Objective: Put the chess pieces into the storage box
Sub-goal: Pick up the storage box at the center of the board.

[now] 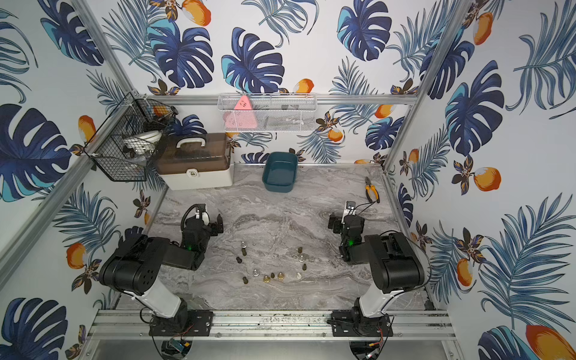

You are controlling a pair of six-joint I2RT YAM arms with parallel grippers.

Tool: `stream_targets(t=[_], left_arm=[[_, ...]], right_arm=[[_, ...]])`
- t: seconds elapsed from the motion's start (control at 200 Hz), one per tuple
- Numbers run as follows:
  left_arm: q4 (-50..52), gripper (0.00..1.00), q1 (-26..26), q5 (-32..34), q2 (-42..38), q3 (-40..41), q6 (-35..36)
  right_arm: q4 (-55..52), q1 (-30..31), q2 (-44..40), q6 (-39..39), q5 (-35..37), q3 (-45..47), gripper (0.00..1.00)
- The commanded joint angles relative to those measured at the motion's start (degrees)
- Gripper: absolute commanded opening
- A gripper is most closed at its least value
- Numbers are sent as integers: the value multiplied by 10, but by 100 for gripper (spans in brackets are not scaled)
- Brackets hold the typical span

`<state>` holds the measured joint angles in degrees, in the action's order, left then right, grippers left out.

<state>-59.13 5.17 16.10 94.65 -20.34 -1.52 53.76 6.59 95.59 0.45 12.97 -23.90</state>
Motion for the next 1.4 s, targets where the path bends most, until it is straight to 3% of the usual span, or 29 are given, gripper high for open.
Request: stream_targets(t=[0.0,0.635,0.736,0.821,0.866,0.906,0.956,1.006,1.061,1.096,1.171,1.246,1.396], left_arm=[[-3,99,-2,-6,-1,-3,-1],[-6,99,-2,-3,-1,-3,-1],[69,99,20,52,-51,-28,11],[220,99,66,142,-127,-95,7],[311,99,75,138,-164,-140,-49],[369,96,77,107,-182,-176,-88],[421,90,88,75,-180,-234,-118],[483,85,101,38,-155,-302,-134],[583,80,119,13,-103,-404,-146],[634,79,133,5,-66,-463,-139],[711,75,158,2,6,-560,-120],[770,75,161,-31,53,-631,-128],[794,74,160,-91,124,-702,-132]], right_arm=[[-1,0,-1,-1,1,-2,100],[-4,0,-1,0,0,-2,100],[7,3,-8,2,23,-1,100],[-213,54,-93,6,156,-92,100],[-333,69,-114,127,218,-174,100],[-445,59,-117,221,154,-242,100],[-496,32,-88,323,41,-307,100],[-475,6,-42,313,-182,-364,100],[-486,23,13,279,-317,-452,100],[-551,49,47,254,-316,-517,100],[-664,110,108,191,-239,-639,100],[-673,134,158,179,-225,-694,100],[-720,134,260,194,-224,-801,94]])
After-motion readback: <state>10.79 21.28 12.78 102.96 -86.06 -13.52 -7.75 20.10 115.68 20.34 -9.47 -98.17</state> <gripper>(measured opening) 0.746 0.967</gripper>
